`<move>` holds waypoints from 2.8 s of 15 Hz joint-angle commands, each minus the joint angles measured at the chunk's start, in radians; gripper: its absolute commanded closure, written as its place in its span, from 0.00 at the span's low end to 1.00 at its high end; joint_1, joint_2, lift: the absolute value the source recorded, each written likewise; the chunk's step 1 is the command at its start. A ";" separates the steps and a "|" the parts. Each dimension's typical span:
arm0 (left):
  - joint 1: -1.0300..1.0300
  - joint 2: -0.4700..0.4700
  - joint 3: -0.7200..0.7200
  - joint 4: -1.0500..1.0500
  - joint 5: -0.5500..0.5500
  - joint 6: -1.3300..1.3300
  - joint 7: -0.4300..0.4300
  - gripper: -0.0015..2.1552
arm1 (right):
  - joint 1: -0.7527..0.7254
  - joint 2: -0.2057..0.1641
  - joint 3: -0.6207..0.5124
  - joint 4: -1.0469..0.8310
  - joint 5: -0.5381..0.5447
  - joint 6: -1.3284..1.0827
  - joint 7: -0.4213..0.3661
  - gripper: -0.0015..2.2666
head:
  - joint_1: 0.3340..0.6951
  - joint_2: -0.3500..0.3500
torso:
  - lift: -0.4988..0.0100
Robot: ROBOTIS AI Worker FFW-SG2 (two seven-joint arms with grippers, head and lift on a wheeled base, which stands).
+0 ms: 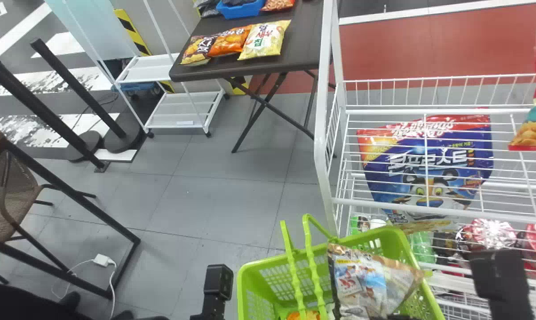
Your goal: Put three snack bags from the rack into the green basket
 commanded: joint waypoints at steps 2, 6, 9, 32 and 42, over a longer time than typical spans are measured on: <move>0.004 0.002 -0.002 -0.002 0.000 0.000 0.000 1.00 | 0.002 -0.016 0.038 0.009 0.061 -0.102 0.023 0.02 | 1.00 1.00 | 0.98; 0.007 0.002 -0.002 -0.002 0.002 0.000 -0.003 1.00 | 0.039 -0.013 -0.091 -0.104 0.044 -0.158 0.009 0.03 | 1.00 1.00 | 0.98; 0.009 0.002 -0.002 -0.001 0.002 -0.003 -0.005 1.00 | 0.017 -0.002 -0.229 -0.120 0.085 -0.259 -0.045 0.03 | 1.00 0.76 | 0.98; 0.032 0.002 -0.005 0.010 0.002 -0.015 -0.009 1.00 | -0.443 0.047 -0.328 0.557 0.380 -0.826 -0.336 1.00 | 1.00 0.12 | 0.98; 0.033 0.002 0.003 0.007 0.003 -0.018 -0.011 1.00 | -0.084 0.046 -0.292 0.049 0.185 -0.738 -0.128 0.99 | 1.00 0.25 | 0.98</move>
